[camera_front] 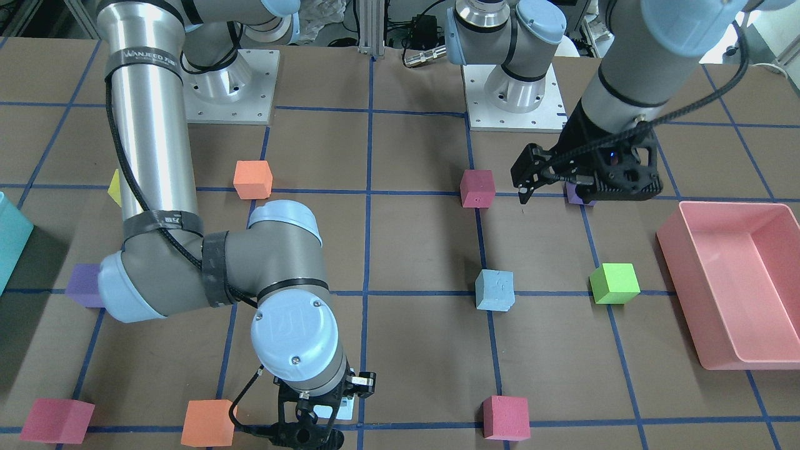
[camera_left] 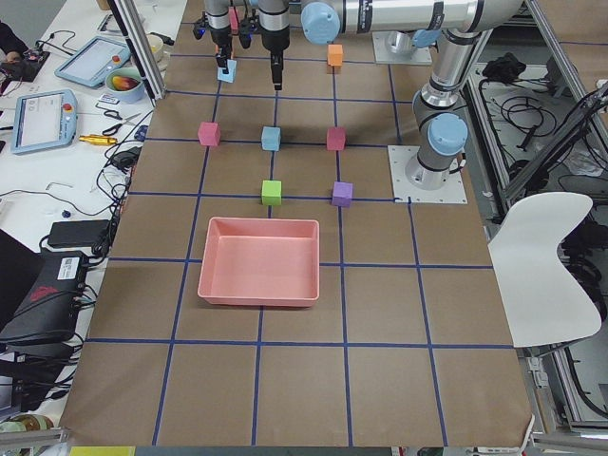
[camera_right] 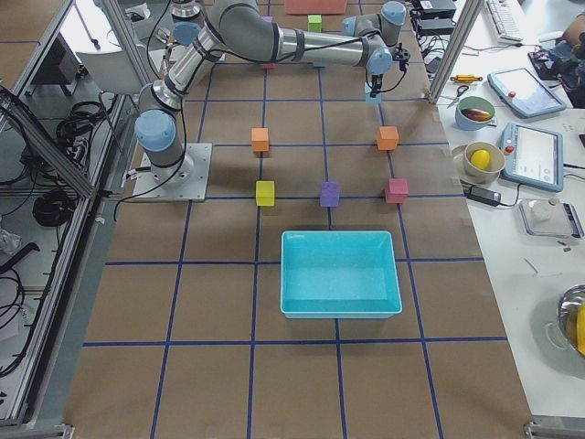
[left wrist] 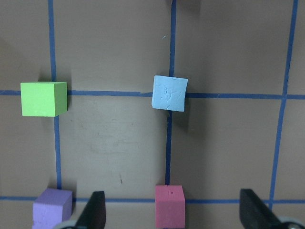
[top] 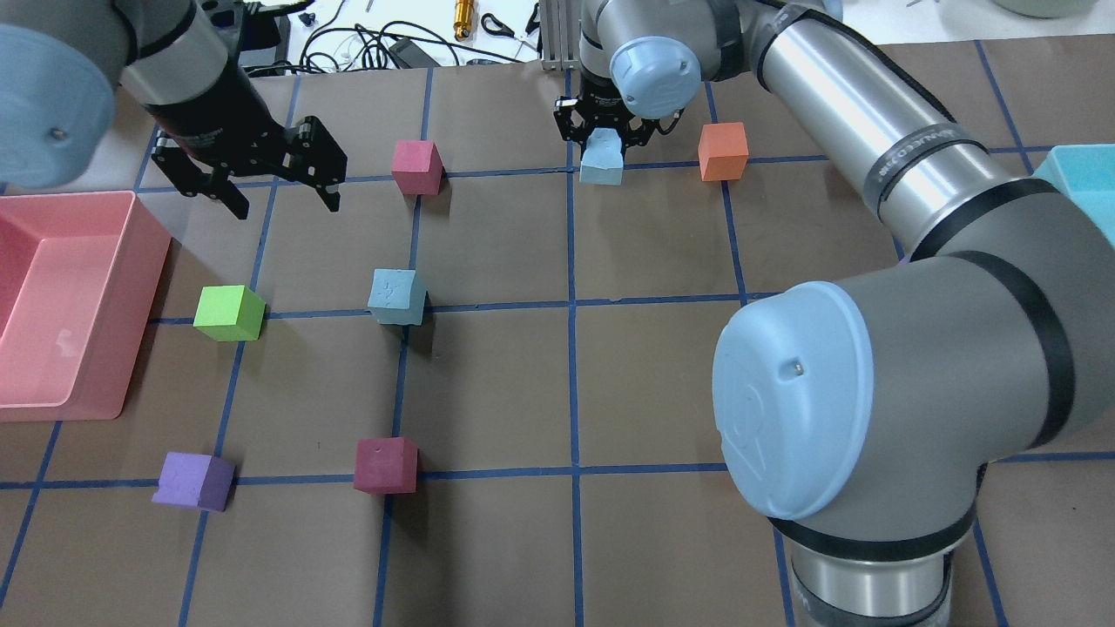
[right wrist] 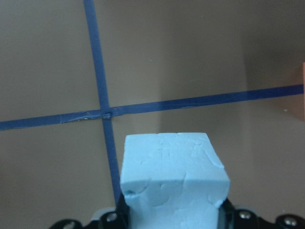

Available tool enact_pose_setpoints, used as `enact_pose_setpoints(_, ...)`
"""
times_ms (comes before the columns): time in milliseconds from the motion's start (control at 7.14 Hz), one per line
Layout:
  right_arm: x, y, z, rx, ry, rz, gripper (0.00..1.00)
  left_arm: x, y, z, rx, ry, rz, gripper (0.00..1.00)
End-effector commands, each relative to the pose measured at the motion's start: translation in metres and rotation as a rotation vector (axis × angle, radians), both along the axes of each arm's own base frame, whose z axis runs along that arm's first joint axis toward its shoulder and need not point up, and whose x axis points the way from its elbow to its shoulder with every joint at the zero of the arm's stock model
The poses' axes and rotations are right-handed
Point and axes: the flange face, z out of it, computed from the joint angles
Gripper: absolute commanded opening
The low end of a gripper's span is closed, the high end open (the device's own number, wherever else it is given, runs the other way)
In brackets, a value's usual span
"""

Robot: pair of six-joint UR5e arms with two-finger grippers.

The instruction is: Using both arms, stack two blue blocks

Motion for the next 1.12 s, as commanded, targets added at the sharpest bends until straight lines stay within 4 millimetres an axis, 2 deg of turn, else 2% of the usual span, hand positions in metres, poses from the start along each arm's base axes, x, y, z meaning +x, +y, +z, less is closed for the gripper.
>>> enact_pose_setpoints(0, 0.017, -0.001, -0.024, 0.021, 0.002, 0.007, 0.0, 0.002, -0.016, -0.082, -0.054, -0.002, -0.018, 1.0)
enact_pose_setpoints(280, 0.021, -0.001, -0.03, 0.025, -0.023, 0.011, 0.0, 0.004, -0.028, -0.131, -0.002, -0.008, -0.003, 1.0)
enact_pose_setpoints(560, 0.022, -0.001, -0.034, 0.031, -0.03, 0.015, 0.0, 0.002, -0.047, -0.17, -0.007, 0.002, -0.001, 1.0)
enact_pose_setpoints(700, 0.022, -0.001, -0.036, 0.033, -0.029, 0.025, 0.0, -0.007, -0.051, -0.19, 0.016, 0.002, -0.016, 1.0)
enact_pose_setpoints(840, 0.022, -0.002, -0.037, 0.033, -0.029, 0.028, 0.0, -0.027, -0.053, -0.204, 0.008, -0.006, -0.05, 1.0)
enact_pose_setpoints(980, 0.023, -0.004, -0.042, 0.024, -0.031, 0.037, 0.0, -0.03, -0.053, -0.215, 0.015, -0.002, -0.053, 1.0)
